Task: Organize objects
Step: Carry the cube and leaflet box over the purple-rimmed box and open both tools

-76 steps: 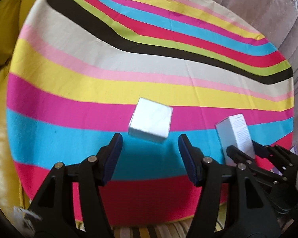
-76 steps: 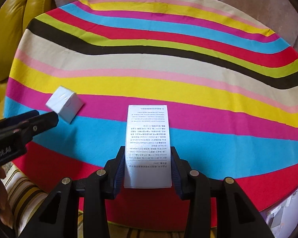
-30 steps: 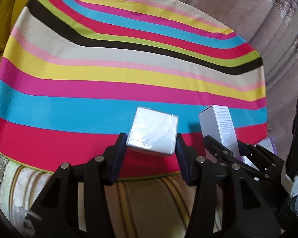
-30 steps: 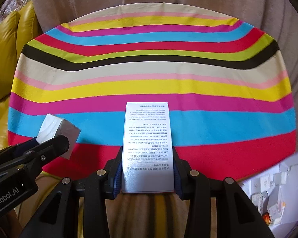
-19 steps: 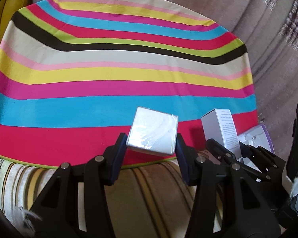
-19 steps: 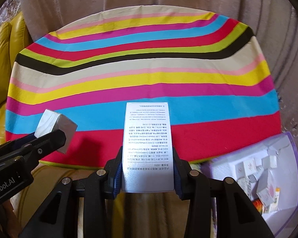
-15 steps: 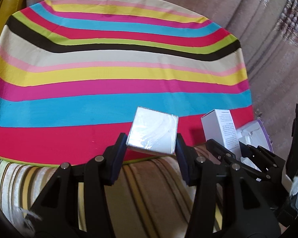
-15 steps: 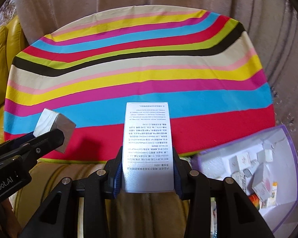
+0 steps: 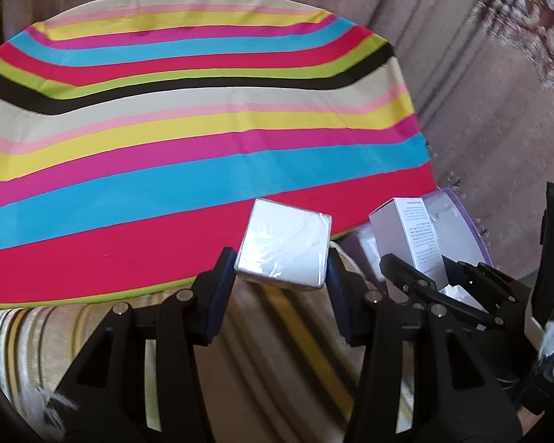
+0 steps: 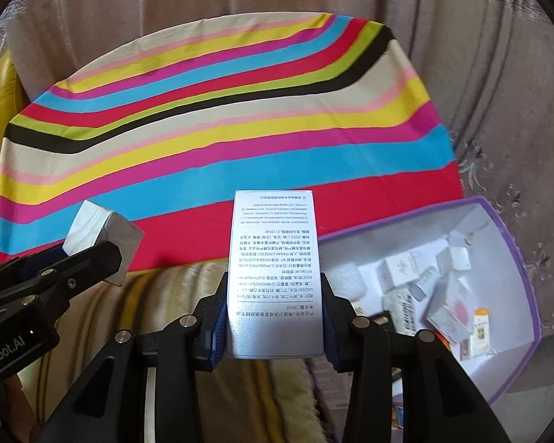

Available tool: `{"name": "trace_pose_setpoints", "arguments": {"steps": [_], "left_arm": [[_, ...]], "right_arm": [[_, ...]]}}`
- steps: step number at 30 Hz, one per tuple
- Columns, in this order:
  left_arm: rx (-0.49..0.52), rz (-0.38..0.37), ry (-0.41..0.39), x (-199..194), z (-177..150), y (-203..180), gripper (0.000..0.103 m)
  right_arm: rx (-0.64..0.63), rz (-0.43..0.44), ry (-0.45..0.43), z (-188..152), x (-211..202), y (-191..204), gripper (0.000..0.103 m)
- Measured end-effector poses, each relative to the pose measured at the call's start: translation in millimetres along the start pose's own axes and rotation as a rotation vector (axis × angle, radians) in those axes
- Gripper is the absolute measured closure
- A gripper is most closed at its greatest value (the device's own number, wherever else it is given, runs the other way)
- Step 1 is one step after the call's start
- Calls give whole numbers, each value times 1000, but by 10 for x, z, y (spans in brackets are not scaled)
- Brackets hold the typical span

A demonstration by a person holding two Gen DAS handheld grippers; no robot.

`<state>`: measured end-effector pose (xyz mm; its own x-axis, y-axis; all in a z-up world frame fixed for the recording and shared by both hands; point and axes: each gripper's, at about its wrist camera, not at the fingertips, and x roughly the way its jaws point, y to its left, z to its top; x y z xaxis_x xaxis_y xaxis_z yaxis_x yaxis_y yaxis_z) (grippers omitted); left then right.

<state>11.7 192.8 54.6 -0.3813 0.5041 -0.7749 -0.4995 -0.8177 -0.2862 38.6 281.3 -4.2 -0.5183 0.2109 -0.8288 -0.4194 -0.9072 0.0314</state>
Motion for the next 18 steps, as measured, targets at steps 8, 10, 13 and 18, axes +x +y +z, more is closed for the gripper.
{"name": "trace_pose_setpoints", "arguments": {"steps": [8, 10, 13, 18], "left_arm": [[110, -54, 36, 138, -27, -463, 51], [141, -75, 46, 178, -29, -609, 51], [198, -103, 63, 248, -39, -857, 51], [264, -146, 120, 391, -94, -1184, 51]], "right_arm": [[70, -71, 16, -175, -116, -445, 61], [96, -94, 24, -243, -143, -594, 61], [135, -127, 26, -334, -213, -801, 61], [202, -174, 27, -437, -317, -1125, 61]]}}
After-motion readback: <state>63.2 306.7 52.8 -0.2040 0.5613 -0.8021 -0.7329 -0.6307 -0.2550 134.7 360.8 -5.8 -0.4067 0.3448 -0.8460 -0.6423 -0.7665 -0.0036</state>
